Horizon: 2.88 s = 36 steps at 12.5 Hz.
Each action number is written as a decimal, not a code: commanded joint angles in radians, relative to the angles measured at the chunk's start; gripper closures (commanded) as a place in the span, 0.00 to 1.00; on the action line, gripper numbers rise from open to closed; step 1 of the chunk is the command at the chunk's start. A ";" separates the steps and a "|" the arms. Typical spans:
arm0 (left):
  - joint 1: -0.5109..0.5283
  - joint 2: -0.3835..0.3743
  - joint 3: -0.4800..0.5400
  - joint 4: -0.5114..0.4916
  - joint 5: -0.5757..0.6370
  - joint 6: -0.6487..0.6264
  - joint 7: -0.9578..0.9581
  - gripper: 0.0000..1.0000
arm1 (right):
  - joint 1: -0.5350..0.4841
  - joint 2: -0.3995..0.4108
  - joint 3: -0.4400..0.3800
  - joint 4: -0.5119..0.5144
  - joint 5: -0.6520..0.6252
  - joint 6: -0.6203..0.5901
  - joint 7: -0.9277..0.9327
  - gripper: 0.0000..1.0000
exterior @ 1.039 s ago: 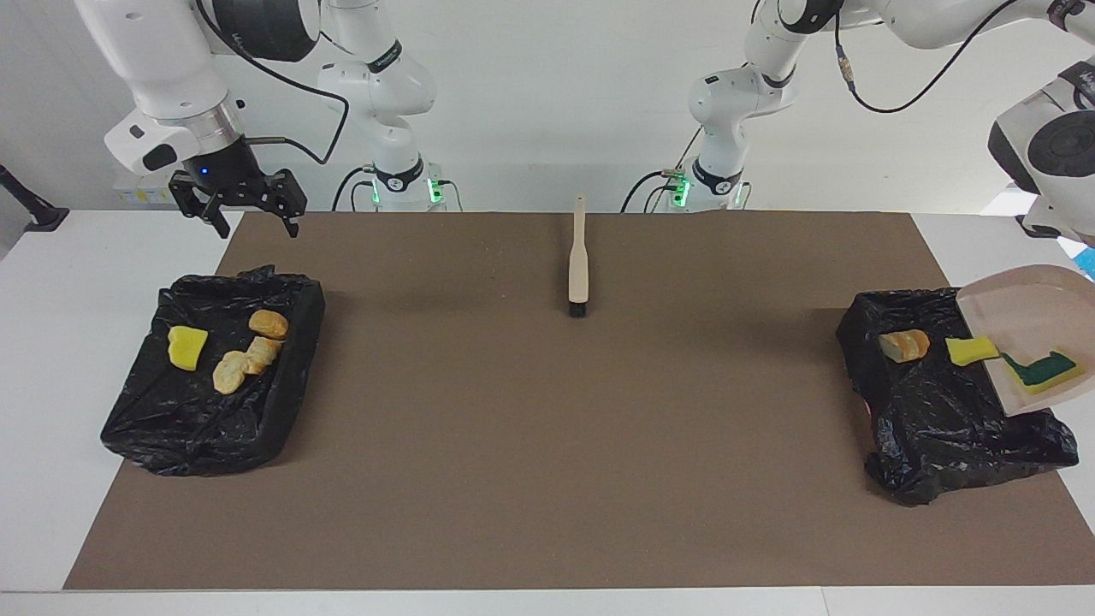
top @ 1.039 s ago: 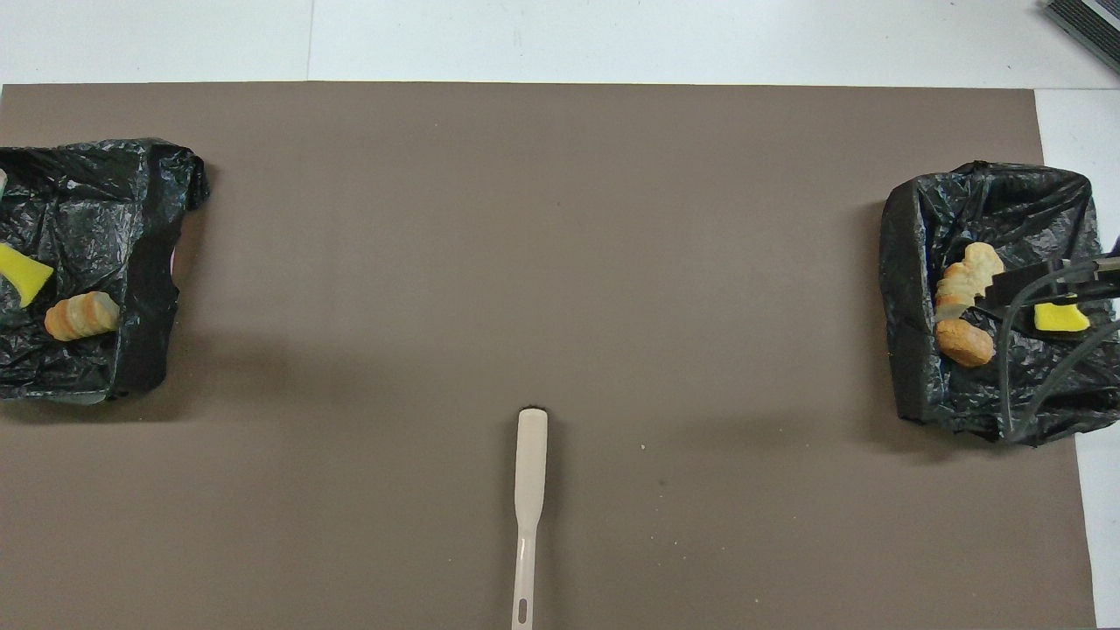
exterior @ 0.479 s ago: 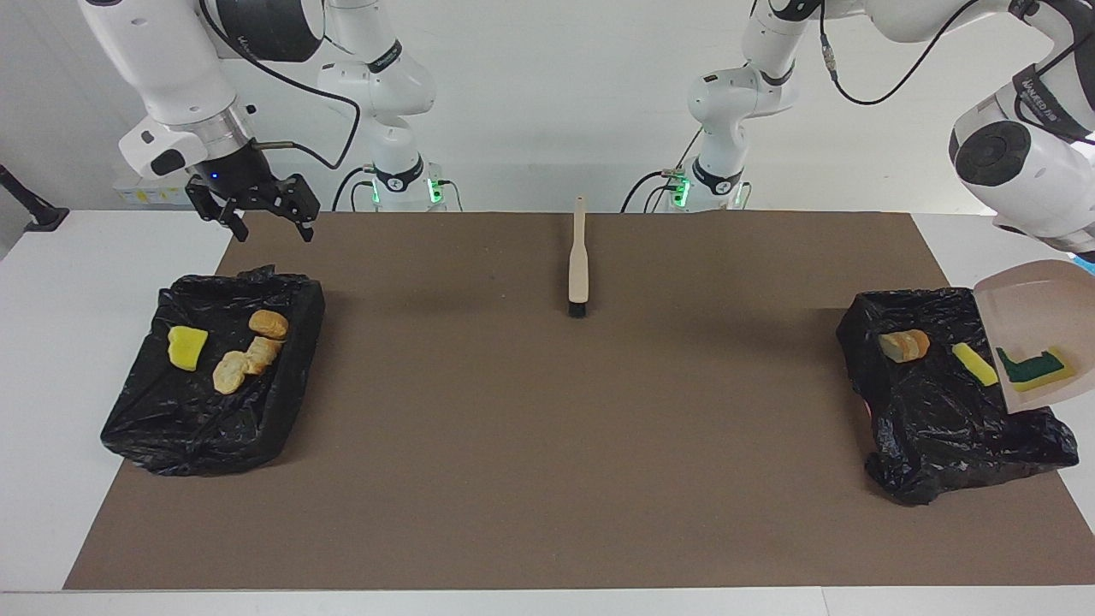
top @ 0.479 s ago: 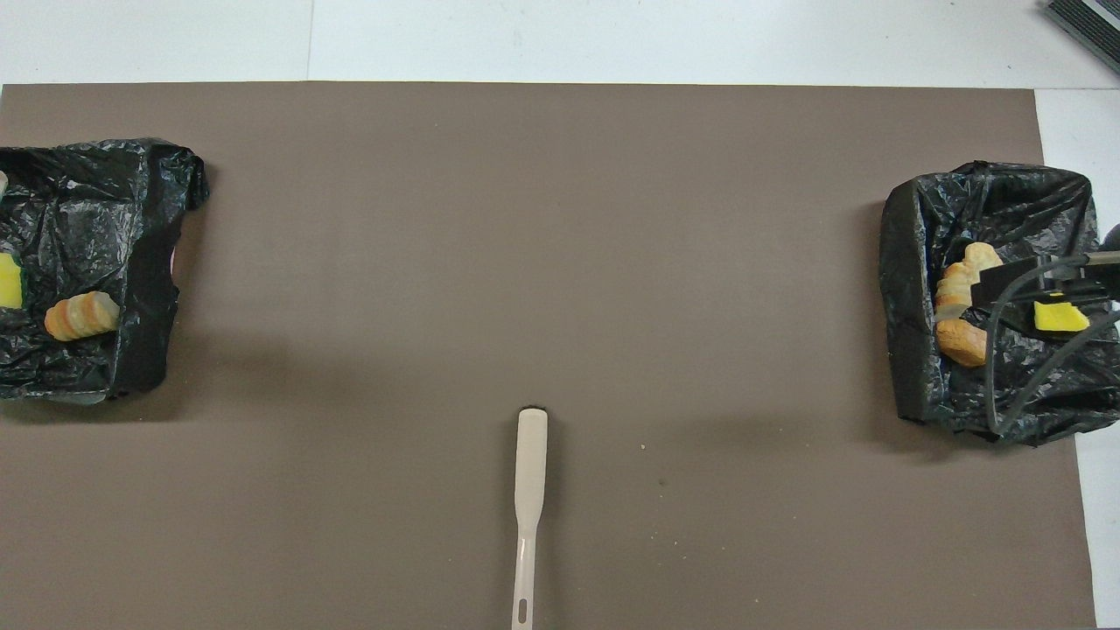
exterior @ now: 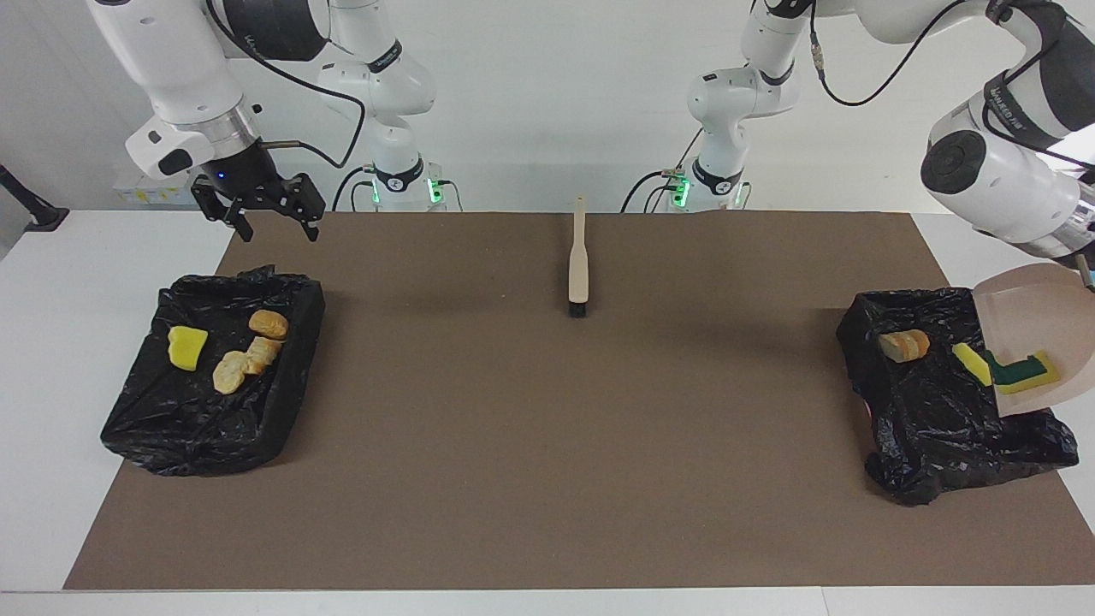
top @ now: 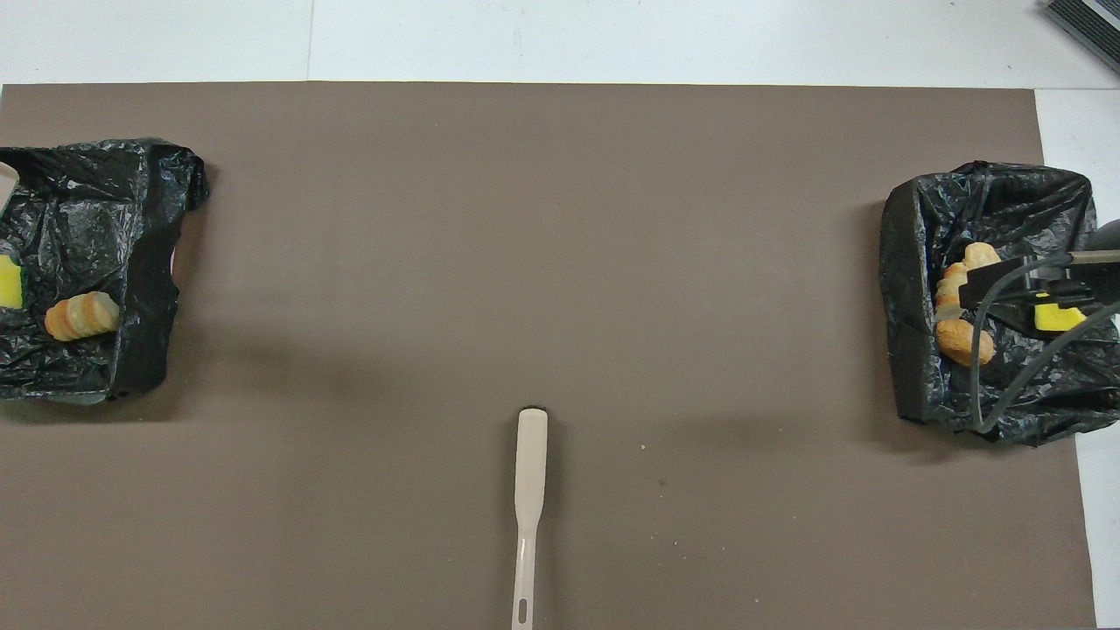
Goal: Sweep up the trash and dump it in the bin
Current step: 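Lift the empty dustpan out of the bag with the left gripper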
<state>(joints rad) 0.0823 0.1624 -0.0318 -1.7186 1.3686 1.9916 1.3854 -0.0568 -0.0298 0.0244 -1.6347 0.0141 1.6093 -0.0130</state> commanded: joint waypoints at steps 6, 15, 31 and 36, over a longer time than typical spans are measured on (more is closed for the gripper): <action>-0.068 -0.055 0.006 0.036 -0.080 -0.063 -0.025 1.00 | -0.005 -0.021 0.003 -0.025 0.010 0.015 0.019 0.00; -0.156 -0.009 0.006 0.123 -0.619 -0.103 -0.034 1.00 | -0.005 -0.021 0.003 -0.025 0.010 0.015 0.019 0.00; -0.481 0.187 0.006 0.108 -1.235 -0.081 -1.446 1.00 | -0.005 -0.021 0.003 -0.025 0.010 0.015 0.019 0.00; -0.596 0.223 0.006 0.126 -1.333 -0.028 -1.808 1.00 | -0.005 -0.021 0.003 -0.025 0.010 0.015 0.019 0.00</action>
<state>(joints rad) -0.4711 0.3571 -0.0457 -1.6273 0.0609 1.9348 -0.3220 -0.0568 -0.0298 0.0244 -1.6347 0.0141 1.6093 -0.0130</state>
